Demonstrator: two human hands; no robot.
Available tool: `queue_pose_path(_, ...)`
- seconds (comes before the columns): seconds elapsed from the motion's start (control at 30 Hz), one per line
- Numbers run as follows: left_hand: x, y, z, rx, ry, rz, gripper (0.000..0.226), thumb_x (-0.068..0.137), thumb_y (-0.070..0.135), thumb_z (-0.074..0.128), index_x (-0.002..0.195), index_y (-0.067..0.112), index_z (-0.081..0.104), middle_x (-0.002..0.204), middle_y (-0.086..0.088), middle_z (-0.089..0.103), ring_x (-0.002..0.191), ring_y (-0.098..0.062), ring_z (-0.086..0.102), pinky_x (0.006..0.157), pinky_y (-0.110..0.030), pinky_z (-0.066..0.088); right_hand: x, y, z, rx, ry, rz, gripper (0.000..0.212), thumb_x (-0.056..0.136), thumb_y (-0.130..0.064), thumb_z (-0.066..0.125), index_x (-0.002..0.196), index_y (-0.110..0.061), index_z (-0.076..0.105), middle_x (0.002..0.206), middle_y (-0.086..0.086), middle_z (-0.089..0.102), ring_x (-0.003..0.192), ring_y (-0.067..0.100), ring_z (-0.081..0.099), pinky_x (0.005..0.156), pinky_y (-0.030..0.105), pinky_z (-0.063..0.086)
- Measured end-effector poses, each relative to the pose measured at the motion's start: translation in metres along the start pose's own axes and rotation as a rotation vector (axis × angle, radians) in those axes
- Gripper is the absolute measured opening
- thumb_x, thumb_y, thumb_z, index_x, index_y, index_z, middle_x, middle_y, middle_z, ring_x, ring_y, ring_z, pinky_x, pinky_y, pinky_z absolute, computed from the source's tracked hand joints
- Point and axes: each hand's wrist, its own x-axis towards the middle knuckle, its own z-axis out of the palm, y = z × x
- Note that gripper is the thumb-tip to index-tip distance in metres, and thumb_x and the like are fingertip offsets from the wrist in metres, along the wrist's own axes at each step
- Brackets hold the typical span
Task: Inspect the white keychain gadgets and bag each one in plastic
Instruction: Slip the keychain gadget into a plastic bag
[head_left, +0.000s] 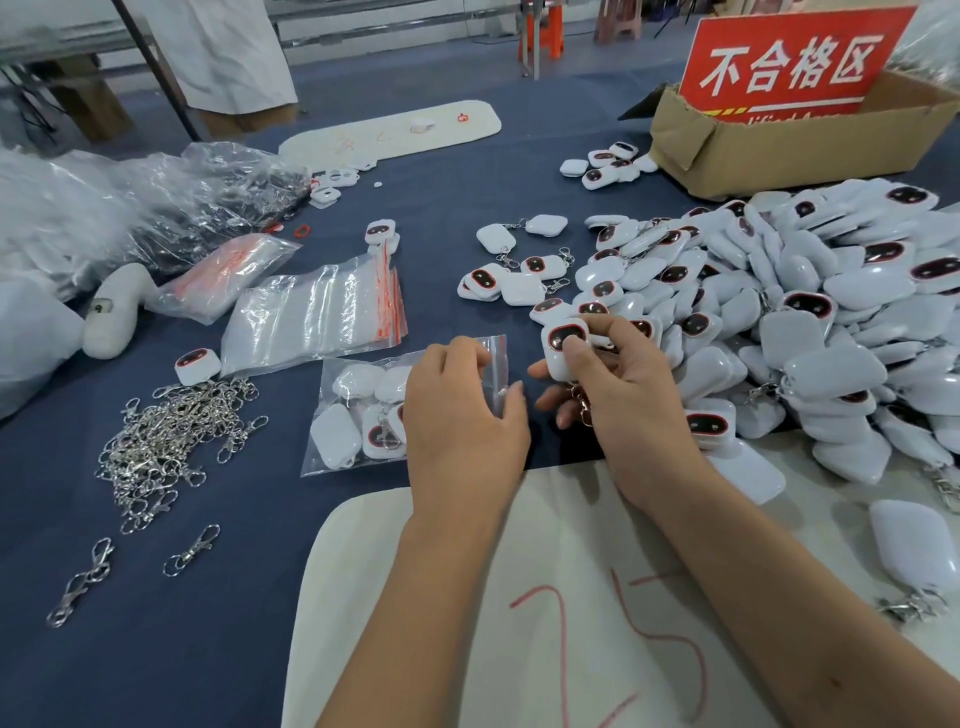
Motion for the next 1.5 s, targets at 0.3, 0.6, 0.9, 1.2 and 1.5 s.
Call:
queue_pose_path(0.3, 0.003, 0.003, -0.005, 0.064, 0.009, -0.113, 0.01, 0.091, 0.016, 0.061, 0.082, 0.015, 0.06, 0.083, 0.001, 0.061, 0.081, -0.022, 0.057, 0.072, -0.035, 0.044, 0.001, 0.004, -0.002, -0.06, -0.029, -0.001, 0.028, 0.101, 0.005, 0.056, 0.121, -0.016, 0.057, 0.092, 0.012, 0.078, 0.062, 0.017, 0.069, 0.055, 0.023, 0.052)
queue_pose_path(0.6, 0.006, 0.002, -0.009, -0.023, 0.058, -0.129, 0.019, 0.088, 0.009, 0.06, 0.072, 0.017, 0.067, 0.07, 0.005, 0.065, 0.072, -0.018, 0.06, 0.07, -0.039, 0.049, -0.004, 0.004, 0.002, -0.246, -0.089, -0.069, 0.013, 0.104, -0.01, 0.059, 0.111, -0.02, 0.059, 0.075, 0.008, 0.075, 0.047, 0.02, 0.059, 0.044, 0.024, 0.042)
queue_pose_path(0.9, 0.004, 0.004, -0.007, -0.123, 0.116, 0.042, 0.013, 0.079, 0.009, 0.07, 0.071, 0.018, 0.068, 0.072, 0.006, 0.064, 0.068, -0.017, 0.061, 0.068, -0.043, 0.052, -0.007, 0.003, 0.008, -0.609, -0.158, -0.183, 0.016, 0.093, -0.014, 0.065, 0.098, -0.022, 0.079, 0.06, -0.006, 0.066, 0.056, 0.014, 0.059, 0.06, 0.028, 0.048)
queue_pose_path(1.2, -0.001, 0.006, -0.005, -0.229, 0.207, 0.369, 0.014, 0.079, -0.004, 0.073, 0.076, 0.01, 0.071, 0.073, 0.0, 0.061, 0.063, -0.015, 0.056, 0.058, -0.034, 0.049, -0.006, 0.003, 0.001, -0.221, -0.198, -0.146, 0.018, 0.095, 0.003, 0.066, 0.103, -0.014, 0.066, 0.084, 0.009, 0.074, 0.062, 0.024, 0.065, 0.058, 0.039, 0.052)
queue_pose_path(1.5, -0.002, 0.008, -0.007, -0.269, 0.305, 0.422, 0.016, 0.076, -0.009, 0.07, 0.073, 0.006, 0.067, 0.071, -0.002, 0.059, 0.064, -0.016, 0.054, 0.058, -0.031, 0.045, -0.013, 0.0, 0.004, -0.707, -0.458, -0.286, 0.019, 0.084, 0.007, 0.05, 0.084, -0.002, 0.067, 0.074, 0.008, 0.07, 0.07, 0.033, 0.062, 0.066, 0.052, 0.052)
